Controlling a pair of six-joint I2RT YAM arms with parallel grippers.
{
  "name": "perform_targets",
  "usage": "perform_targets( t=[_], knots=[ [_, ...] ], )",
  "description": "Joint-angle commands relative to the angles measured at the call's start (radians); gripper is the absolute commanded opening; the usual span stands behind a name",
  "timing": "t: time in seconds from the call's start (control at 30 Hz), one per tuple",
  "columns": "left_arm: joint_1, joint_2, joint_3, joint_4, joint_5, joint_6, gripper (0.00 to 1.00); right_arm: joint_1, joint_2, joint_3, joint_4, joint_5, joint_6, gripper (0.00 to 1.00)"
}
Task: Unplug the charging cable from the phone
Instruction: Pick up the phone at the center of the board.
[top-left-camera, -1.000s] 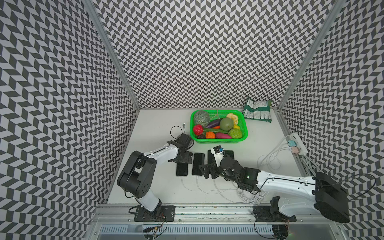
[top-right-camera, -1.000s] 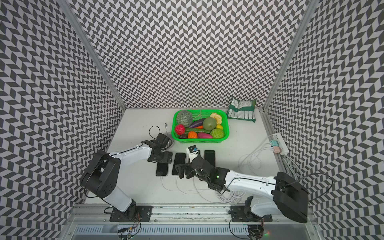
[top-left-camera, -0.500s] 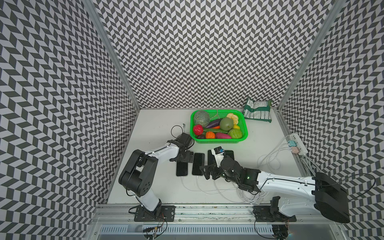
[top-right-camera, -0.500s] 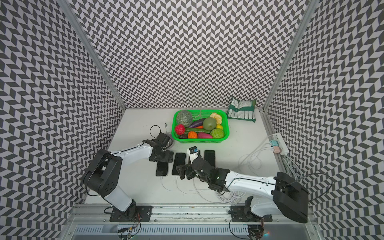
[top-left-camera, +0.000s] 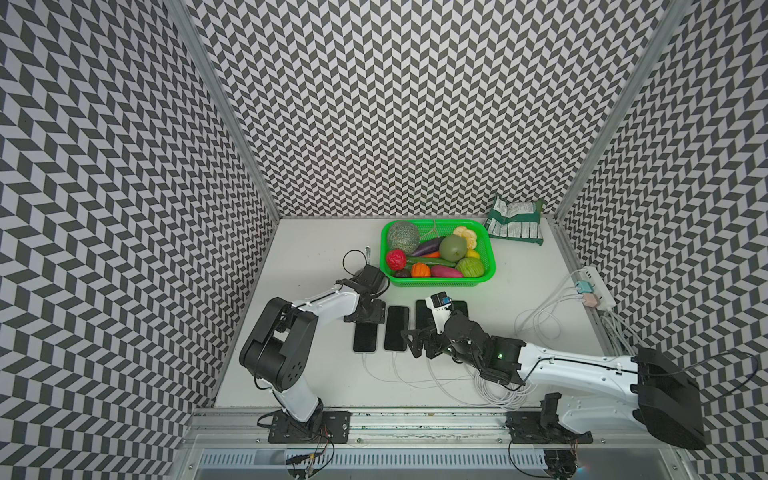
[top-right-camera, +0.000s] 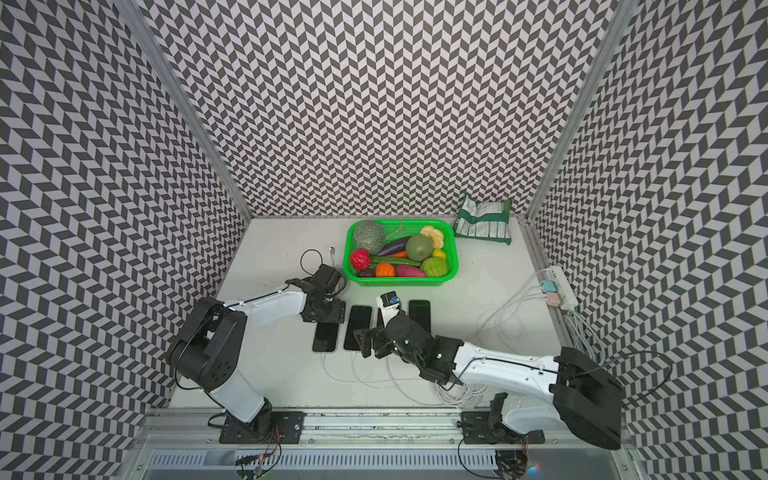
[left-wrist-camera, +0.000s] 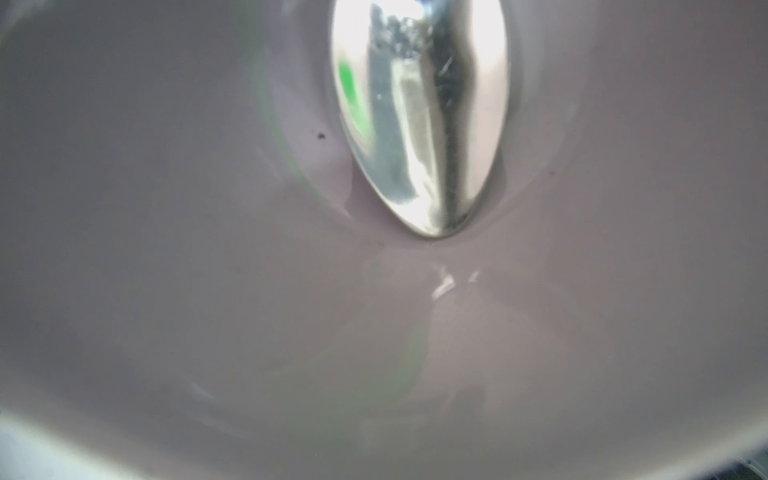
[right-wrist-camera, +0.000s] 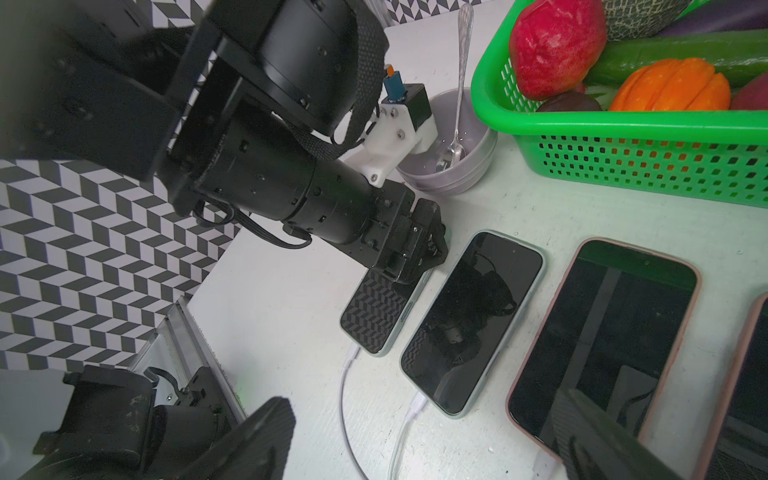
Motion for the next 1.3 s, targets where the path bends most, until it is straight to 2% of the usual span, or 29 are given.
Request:
perform_targets(
  t=[0.0,0.07,0.3,0.4,0.8,1.1,1.27],
  knots=[
    [0.006,0.064,-0.030,-0.032,-0.056,-0.001,0.72,0.007,-0.027,0.003,0.018,0.020,-0.009,1.00],
    [0.007,0.064,-0.026,-0.031,-0.053,0.000,0.65,0.006,-0.028,0.003,0.016,0.021,-0.011,1.00],
    [0.019,0.037,-0.017,-0.015,-0.013,0.019,0.17,0.006,-0.036,0.001,0.024,0.014,-0.004,1.00],
    [0.023,0.020,-0.011,-0.013,-0.002,0.043,0.01,0.006,-0.041,-0.005,0.034,0.012,0.007,1.00],
    [0.022,-0.055,0.002,-0.029,0.004,0.059,0.00,0.006,-0.050,-0.021,0.085,-0.045,0.033,1.00],
    [0.017,-0.116,0.040,-0.034,0.023,0.045,0.00,0.006,-0.030,-0.080,0.250,-0.154,0.059,1.00],
    [0.017,-0.135,0.070,-0.037,0.023,0.061,0.00,0.007,0.030,-0.096,0.352,-0.264,0.061,1.00]
  ],
)
